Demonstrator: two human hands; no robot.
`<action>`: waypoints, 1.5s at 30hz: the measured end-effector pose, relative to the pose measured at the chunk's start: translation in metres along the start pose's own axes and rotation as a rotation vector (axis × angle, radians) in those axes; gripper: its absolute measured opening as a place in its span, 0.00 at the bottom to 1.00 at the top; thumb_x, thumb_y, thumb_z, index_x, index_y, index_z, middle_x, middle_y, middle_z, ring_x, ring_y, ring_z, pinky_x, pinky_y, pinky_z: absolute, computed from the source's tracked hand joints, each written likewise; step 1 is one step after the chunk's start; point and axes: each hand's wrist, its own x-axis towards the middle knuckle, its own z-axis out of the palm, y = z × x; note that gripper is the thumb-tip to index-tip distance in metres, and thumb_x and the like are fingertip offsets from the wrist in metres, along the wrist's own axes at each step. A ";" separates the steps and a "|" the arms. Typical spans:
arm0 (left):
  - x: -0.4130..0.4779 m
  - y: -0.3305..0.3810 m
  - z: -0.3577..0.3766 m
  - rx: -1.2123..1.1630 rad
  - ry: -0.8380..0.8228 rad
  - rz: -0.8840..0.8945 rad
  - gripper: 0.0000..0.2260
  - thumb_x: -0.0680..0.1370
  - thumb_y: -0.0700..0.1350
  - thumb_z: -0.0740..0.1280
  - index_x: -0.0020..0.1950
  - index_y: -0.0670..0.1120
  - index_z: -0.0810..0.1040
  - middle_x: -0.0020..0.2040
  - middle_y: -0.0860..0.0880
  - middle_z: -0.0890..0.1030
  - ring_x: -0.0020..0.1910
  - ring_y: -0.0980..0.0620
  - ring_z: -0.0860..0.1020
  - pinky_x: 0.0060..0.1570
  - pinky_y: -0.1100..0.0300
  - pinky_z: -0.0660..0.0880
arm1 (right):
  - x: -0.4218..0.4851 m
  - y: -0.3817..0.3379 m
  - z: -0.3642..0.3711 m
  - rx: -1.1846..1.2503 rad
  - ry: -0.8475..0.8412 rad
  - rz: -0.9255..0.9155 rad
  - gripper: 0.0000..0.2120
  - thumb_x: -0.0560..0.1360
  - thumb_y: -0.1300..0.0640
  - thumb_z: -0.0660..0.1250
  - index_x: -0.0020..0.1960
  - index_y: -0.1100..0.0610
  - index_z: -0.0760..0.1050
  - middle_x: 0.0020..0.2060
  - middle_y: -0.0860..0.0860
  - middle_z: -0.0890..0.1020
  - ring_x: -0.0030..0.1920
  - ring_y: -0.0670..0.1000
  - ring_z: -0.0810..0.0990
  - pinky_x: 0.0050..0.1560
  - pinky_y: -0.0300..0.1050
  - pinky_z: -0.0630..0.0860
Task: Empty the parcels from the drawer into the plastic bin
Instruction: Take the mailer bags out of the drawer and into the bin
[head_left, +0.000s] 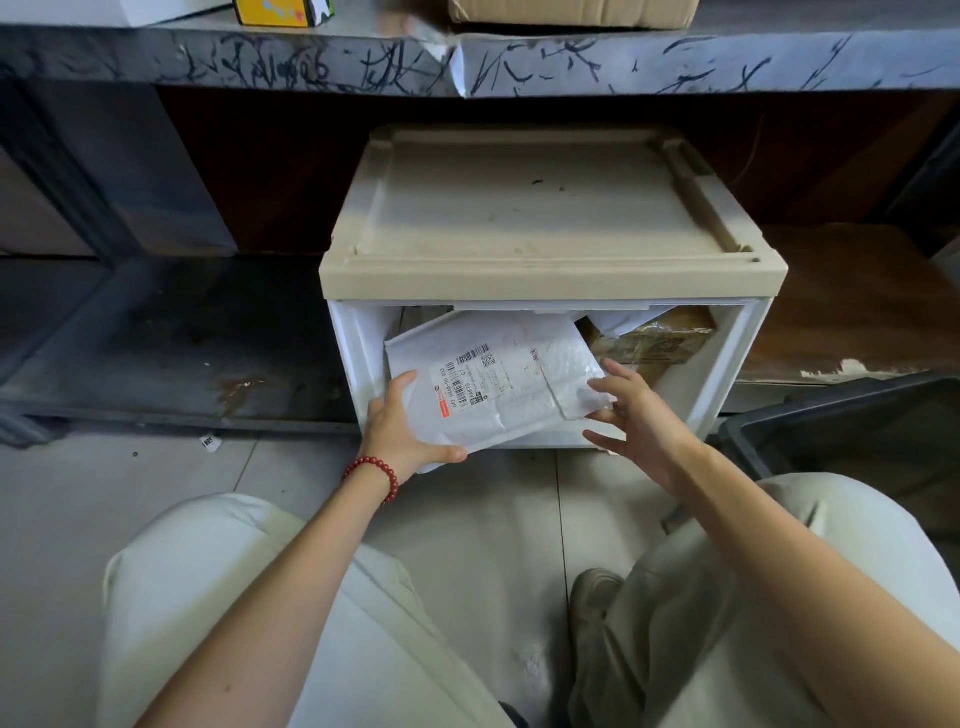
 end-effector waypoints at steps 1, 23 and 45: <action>-0.004 0.000 -0.003 0.011 0.020 0.021 0.49 0.60 0.45 0.82 0.74 0.54 0.58 0.69 0.46 0.62 0.68 0.47 0.65 0.64 0.58 0.64 | 0.000 0.001 -0.001 -0.027 -0.021 0.000 0.15 0.78 0.52 0.65 0.64 0.46 0.69 0.58 0.45 0.75 0.51 0.48 0.78 0.57 0.50 0.77; -0.097 -0.037 -0.042 0.094 0.016 0.221 0.49 0.58 0.45 0.83 0.74 0.54 0.63 0.67 0.60 0.63 0.63 0.53 0.70 0.56 0.65 0.72 | -0.048 0.035 0.003 -0.206 -0.137 -0.184 0.18 0.73 0.67 0.69 0.57 0.50 0.72 0.52 0.53 0.81 0.52 0.52 0.81 0.48 0.47 0.78; -0.089 -0.024 -0.051 -0.033 0.303 0.276 0.13 0.77 0.45 0.68 0.58 0.39 0.76 0.58 0.50 0.71 0.53 0.52 0.74 0.44 0.81 0.65 | -0.052 0.022 0.004 -0.025 -0.209 -0.047 0.15 0.78 0.60 0.51 0.57 0.57 0.75 0.54 0.55 0.80 0.54 0.54 0.78 0.45 0.51 0.82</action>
